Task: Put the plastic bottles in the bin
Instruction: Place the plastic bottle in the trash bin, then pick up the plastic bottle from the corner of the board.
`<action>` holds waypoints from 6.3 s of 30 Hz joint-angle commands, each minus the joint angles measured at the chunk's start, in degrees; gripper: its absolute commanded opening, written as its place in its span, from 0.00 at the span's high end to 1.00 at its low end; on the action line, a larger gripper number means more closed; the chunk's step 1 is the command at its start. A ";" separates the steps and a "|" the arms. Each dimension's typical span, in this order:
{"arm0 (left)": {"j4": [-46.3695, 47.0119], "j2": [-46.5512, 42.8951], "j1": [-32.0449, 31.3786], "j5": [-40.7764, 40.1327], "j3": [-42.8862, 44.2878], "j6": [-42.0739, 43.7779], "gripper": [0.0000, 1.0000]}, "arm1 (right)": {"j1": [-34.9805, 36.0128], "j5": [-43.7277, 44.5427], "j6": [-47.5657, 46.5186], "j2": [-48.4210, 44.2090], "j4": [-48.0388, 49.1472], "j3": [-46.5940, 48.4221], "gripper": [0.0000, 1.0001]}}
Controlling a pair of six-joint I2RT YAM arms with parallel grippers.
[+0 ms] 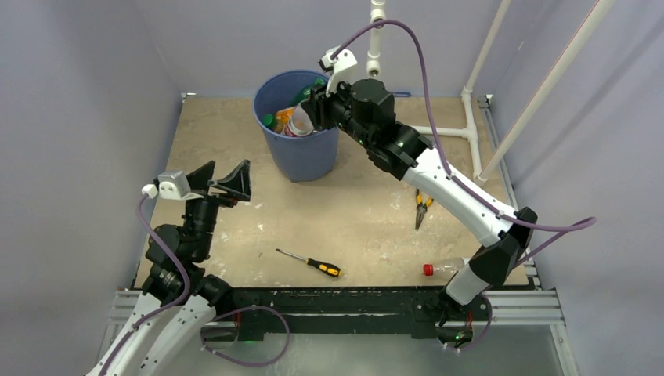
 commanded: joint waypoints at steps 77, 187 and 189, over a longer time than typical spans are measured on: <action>1.09 3.03 0.45 2.75 1.44 -0.48 0.04 | -0.27 6.31 0.72 -3.23 35.03 -23.27 0.29; 46.26 106.13 -42.08 52.71 32.60 25.03 0.23 | -3.44 28.05 33.81 -68.69 -16.29 -52.49 0.19; 47.34 106.66 -42.17 52.42 32.67 24.41 0.24 | -3.43 27.97 33.91 -68.69 -16.11 -52.77 0.19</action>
